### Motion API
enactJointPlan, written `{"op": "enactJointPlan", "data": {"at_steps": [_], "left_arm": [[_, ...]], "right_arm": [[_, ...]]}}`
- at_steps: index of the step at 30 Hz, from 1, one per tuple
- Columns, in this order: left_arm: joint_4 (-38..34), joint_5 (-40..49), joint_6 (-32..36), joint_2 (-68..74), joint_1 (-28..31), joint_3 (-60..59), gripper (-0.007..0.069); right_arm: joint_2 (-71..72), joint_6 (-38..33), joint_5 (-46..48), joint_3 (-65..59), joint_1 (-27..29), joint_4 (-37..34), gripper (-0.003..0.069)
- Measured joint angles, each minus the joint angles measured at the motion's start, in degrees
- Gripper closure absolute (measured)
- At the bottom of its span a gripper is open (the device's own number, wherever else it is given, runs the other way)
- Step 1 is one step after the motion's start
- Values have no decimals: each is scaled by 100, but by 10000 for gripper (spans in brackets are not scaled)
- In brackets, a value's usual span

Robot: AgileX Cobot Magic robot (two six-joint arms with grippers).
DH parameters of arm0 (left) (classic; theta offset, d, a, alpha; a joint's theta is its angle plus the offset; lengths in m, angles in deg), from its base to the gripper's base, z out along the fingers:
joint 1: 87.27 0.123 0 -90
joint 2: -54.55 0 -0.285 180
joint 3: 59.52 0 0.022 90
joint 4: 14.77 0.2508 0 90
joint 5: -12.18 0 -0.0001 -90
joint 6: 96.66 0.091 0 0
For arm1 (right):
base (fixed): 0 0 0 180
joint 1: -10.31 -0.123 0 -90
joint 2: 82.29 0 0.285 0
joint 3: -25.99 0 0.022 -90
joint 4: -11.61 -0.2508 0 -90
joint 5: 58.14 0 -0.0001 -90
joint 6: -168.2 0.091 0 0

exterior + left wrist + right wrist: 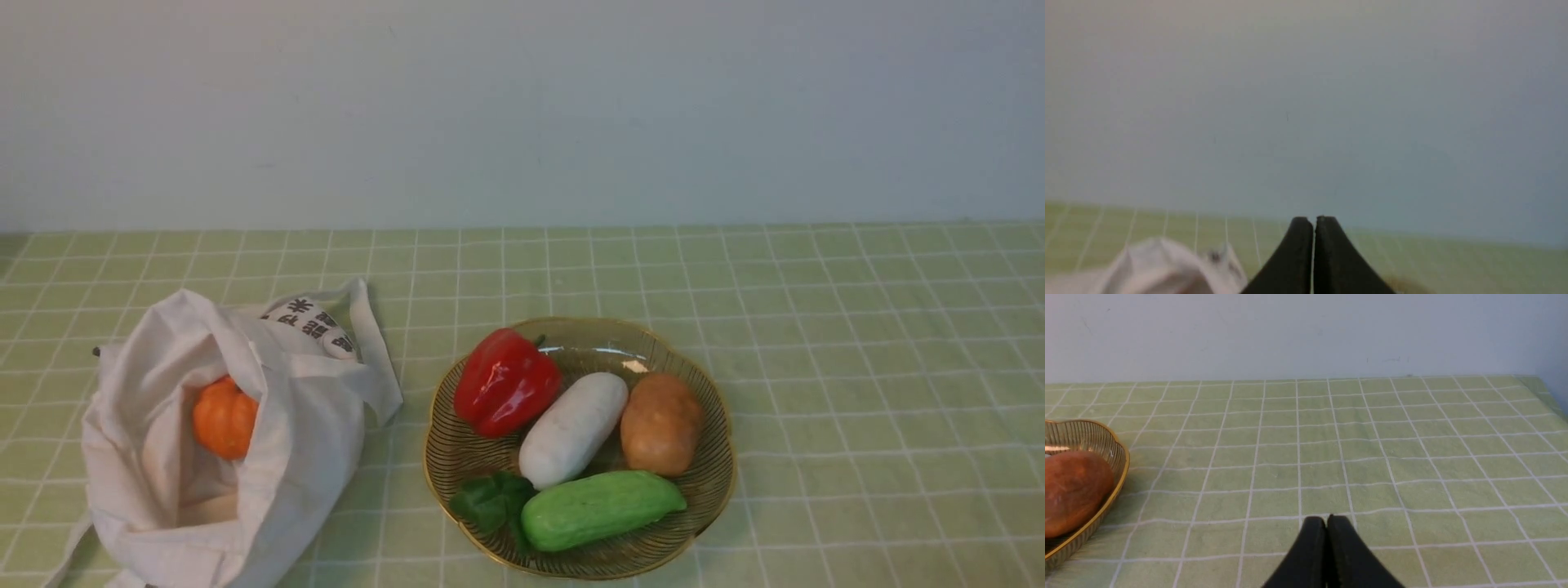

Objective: Take vegetables from bag on green coffee tablecloth place on plate.
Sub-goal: 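Reach into the cloth bag and grasp the pumpkin with the left gripper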

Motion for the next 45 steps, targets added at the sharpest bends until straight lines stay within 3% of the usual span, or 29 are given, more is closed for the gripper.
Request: {"op": "enactJointPlan", "data": {"at_steps": [5,6,9,10,15,22,28,30,39,45], "left_arm": [[368,1558,48,1333,0,813,629],[813,2150,53,2030,0,1146,629],[1301,2451,-32,2635,0,1382,629],[1857,2609,-339,3164,17,1565,629],[2482,2665,-699,4290,391,1915,629],[2132,2503,-632,5639,748,2302,626],[2012,1688,700,6411,544,2446,602],[1999,1504,851,6506,506,2452,583],[1825,404,1233,7158,141,2458,263],[1818,37,1249,7402,115,2458,142]], "right_arm": [[0,0,0,0,0,0,675],[0,0,0,0,0,0,675],[0,0,0,0,0,0,675],[0,0,0,0,0,0,675],[0,0,0,0,0,0,675],[0,0,0,0,0,0,675],[0,0,0,0,0,0,675],[0,0,0,0,0,0,675],[0,0,0,0,0,0,675],[0,0,0,0,0,0,675]]}}
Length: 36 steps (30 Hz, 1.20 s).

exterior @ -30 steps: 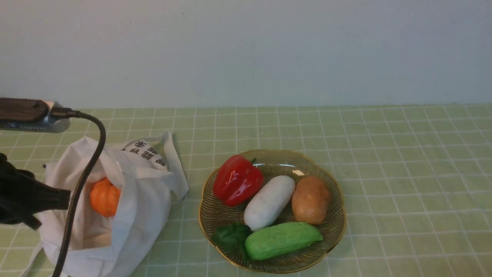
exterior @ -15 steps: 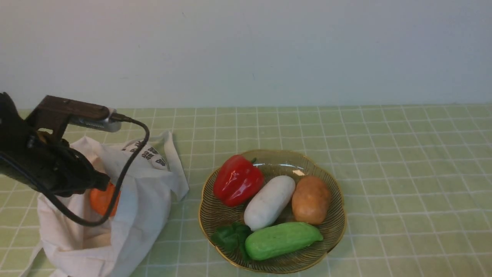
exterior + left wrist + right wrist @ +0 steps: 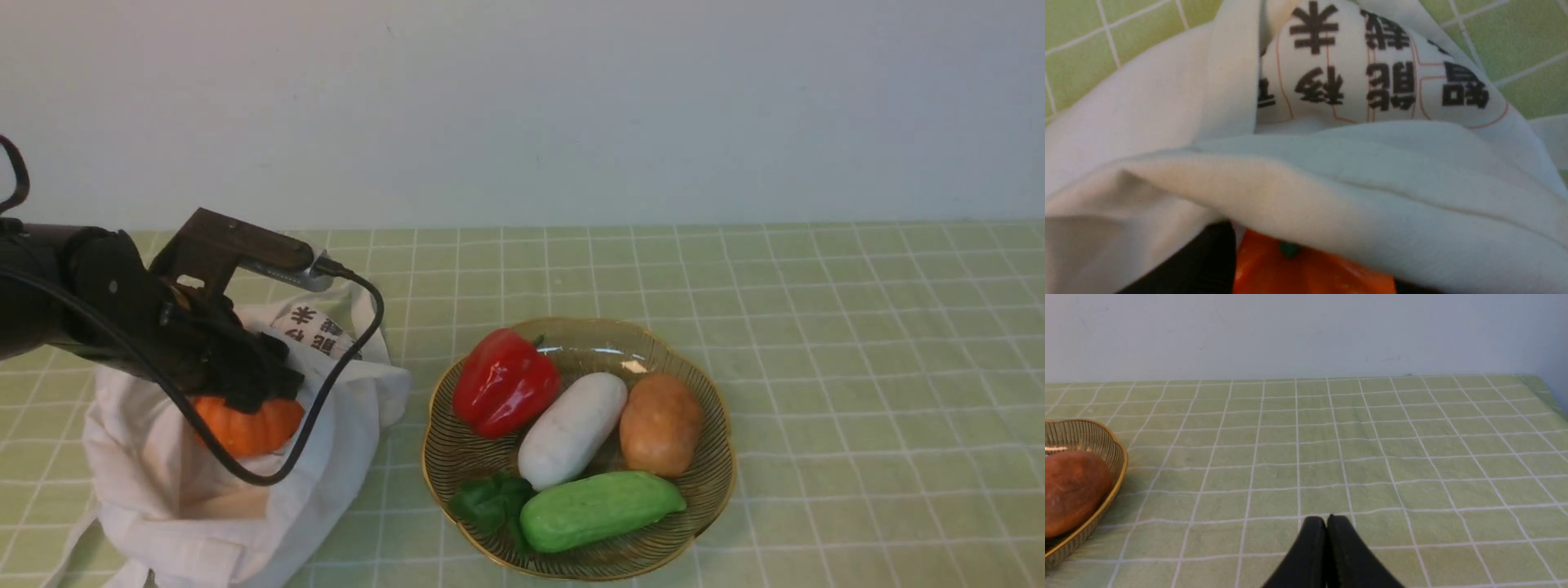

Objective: Take vegetables from bag on green coffee tablecloth place on plate.
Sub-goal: 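Reach into the cloth bag and grasp the pumpkin with the left gripper, then move the orange pumpkin from the bag onto the plate with the left gripper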

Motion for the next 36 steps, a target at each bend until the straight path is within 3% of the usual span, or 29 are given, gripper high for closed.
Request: {"op": "enactJointPlan", "data": {"at_steps": [12,16,18,20,22,24,36], "left_arm": [[-18,-377,0,371,0,6,145],[-18,-511,0,445,-1,6,208],[-19,-570,27,515,-6,10,304],[-19,-623,69,533,-6,25,342],[19,-640,171,577,-6,55,494],[60,-542,182,559,-6,68,568],[4,1317,-255,-887,-6,163,576]], "right_arm": [[0,0,0,0,0,0,675],[0,0,0,0,0,0,675],[0,0,0,0,0,0,675],[0,0,0,0,0,0,675],[0,0,0,0,0,0,675],[0,0,0,0,0,0,675],[0,0,0,0,0,0,675]]}}
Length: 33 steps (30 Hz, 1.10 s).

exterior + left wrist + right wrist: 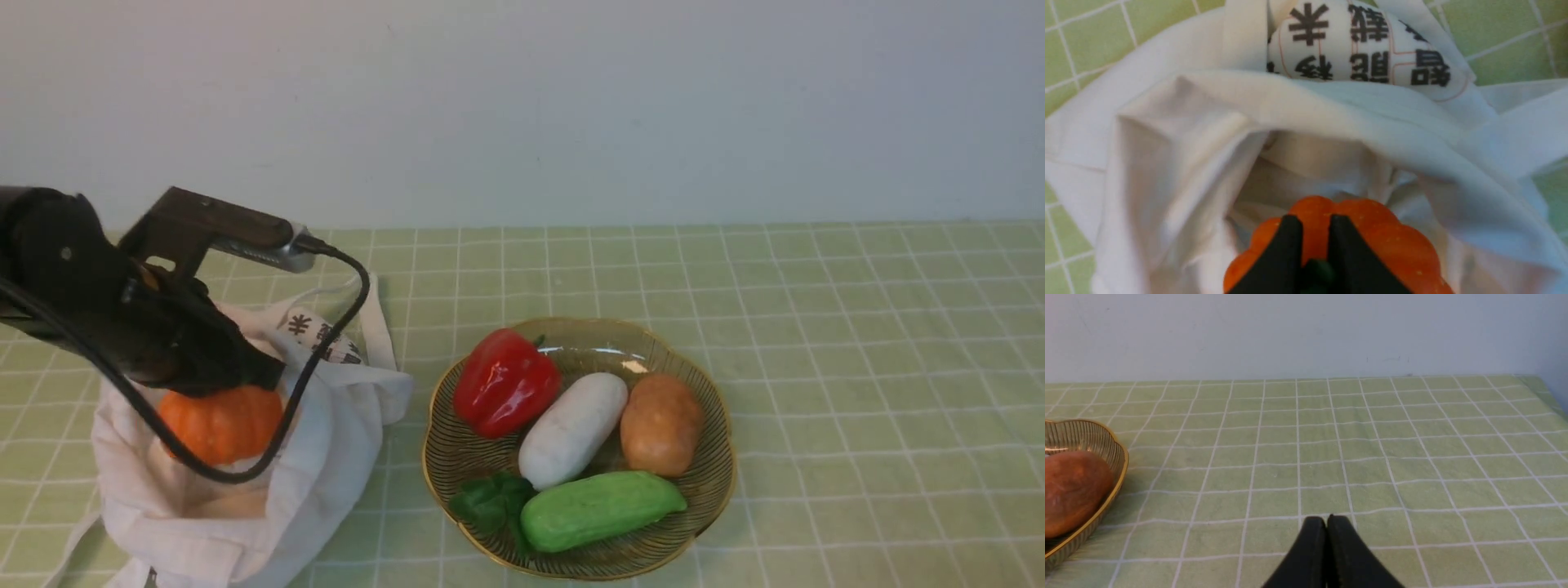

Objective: Take vegetables from bag on green coffee tablecloth place on plate.
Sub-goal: 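Move the orange pumpkin from the bag onto the plate with the left gripper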

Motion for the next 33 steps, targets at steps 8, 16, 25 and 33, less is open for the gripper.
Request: {"op": "enactJointPlan", "data": {"at_steps": [8,16,25,33], "left_arm": [[-36,1316,-236,-1487,0,0,576],[-429,1198,-88,-2132,-790,0,576],[-610,-686,-65,-1079,-2972,0,576],[-617,-3063,-66,349,-3362,0,576]], "right_arm": [[0,0,0,0,0,0,675],[0,0,0,0,0,0,675],[0,0,0,0,0,0,675],[0,0,0,0,0,0,675]]}}
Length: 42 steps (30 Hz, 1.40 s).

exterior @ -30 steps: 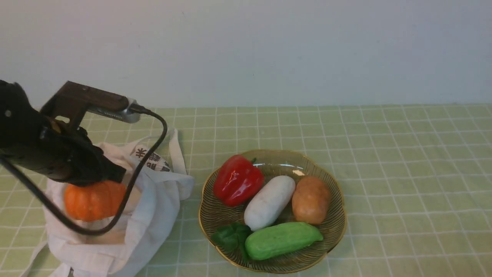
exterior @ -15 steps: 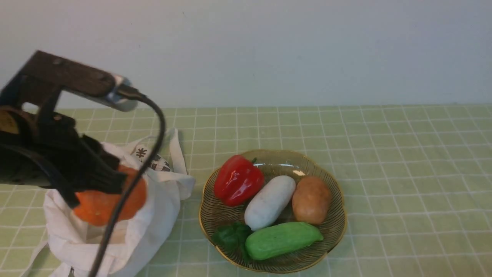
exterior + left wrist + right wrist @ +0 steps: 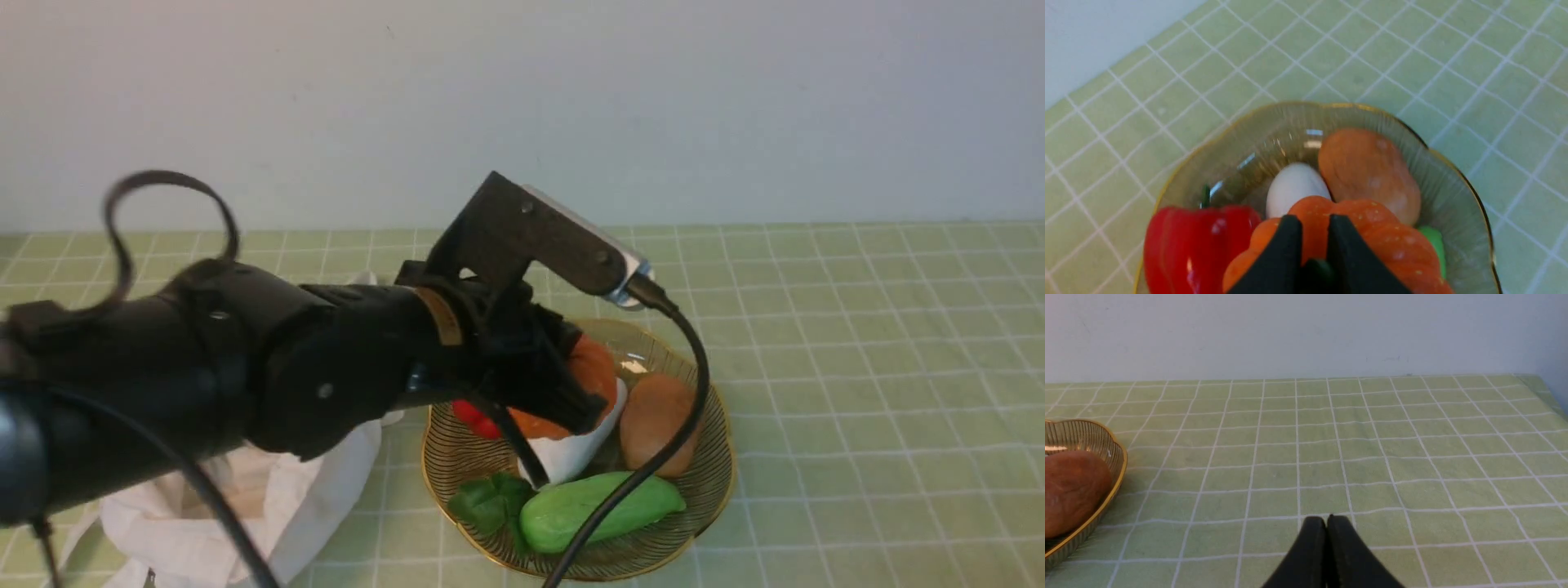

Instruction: Take vegetables from bag on green coffee tablecloth place on plate.

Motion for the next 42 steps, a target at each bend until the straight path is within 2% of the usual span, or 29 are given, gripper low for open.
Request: {"op": "enactJointPlan", "data": {"at_steps": [4,10,19,23,27,30,32,35,37,42], "left_arm": [[0,-681,0,586,0,0,572],[0,-740,0,941,0,0,501],[0,-771,110,969,0,0,134],[0,-639,298,810,103,0,91],[0,-174,311,329,414,0,134],[0,320,293,-175,683,0,223],[0,795,287,-579,869,0,316],[0,1694,283,-1328,1193,0,509],[0,2300,276,-1870,1497,0,594],[23,3004,13,-3025,2088,-16,629]], "right_arm": [[0,0,0,0,0,0,675],[0,0,0,0,0,0,675],[0,0,0,0,0,0,675],[0,0,0,0,0,0,675],[0,0,0,0,0,0,675],[0,0,0,0,0,0,675],[0,0,0,0,0,0,675],[0,0,0,0,0,0,675],[0,0,0,0,0,0,675],[0,0,0,0,0,0,675]]}}
